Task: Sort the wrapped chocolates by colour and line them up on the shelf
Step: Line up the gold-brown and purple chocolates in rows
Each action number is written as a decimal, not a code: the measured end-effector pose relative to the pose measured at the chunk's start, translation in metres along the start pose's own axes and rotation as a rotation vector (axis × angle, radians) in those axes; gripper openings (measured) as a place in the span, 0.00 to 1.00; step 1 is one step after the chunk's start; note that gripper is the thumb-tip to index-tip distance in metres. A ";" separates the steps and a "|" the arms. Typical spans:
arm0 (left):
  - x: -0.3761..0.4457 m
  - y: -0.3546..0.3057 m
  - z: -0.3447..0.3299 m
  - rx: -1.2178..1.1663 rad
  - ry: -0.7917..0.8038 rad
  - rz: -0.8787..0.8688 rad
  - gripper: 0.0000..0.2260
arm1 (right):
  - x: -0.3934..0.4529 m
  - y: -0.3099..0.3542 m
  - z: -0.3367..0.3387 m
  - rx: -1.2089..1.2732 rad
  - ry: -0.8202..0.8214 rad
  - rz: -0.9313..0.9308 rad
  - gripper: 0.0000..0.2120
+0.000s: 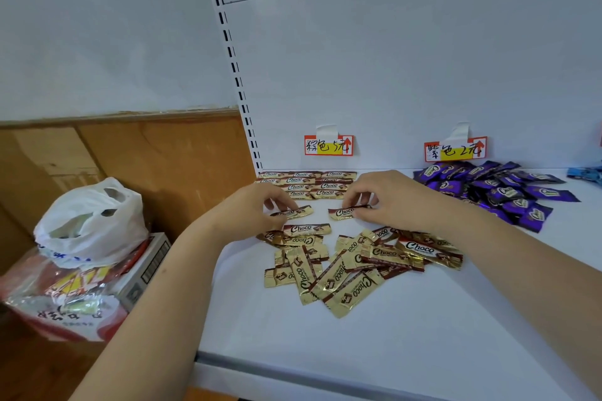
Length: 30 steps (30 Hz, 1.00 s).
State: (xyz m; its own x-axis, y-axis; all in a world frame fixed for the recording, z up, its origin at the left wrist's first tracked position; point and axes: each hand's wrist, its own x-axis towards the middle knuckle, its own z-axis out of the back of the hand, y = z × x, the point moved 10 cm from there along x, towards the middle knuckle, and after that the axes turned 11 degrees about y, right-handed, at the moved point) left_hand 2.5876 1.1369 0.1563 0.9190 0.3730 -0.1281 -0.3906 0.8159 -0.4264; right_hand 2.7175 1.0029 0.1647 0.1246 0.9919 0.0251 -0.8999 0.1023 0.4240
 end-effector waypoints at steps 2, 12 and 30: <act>-0.001 0.006 0.004 0.014 -0.013 0.024 0.11 | 0.001 0.000 0.001 -0.012 -0.033 -0.001 0.08; -0.009 0.034 0.026 0.106 -0.163 0.129 0.12 | 0.006 0.010 -0.008 -0.051 0.014 -0.025 0.11; -0.015 0.050 0.030 -0.026 -0.256 0.156 0.12 | 0.056 0.049 -0.022 0.011 -0.100 0.004 0.11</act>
State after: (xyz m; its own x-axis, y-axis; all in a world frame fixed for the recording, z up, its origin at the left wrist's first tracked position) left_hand 2.5528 1.1857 0.1642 0.8029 0.5952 0.0342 -0.5219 0.7294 -0.4423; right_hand 2.6710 1.0652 0.1667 0.1628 0.9797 0.1173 -0.8961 0.0971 0.4332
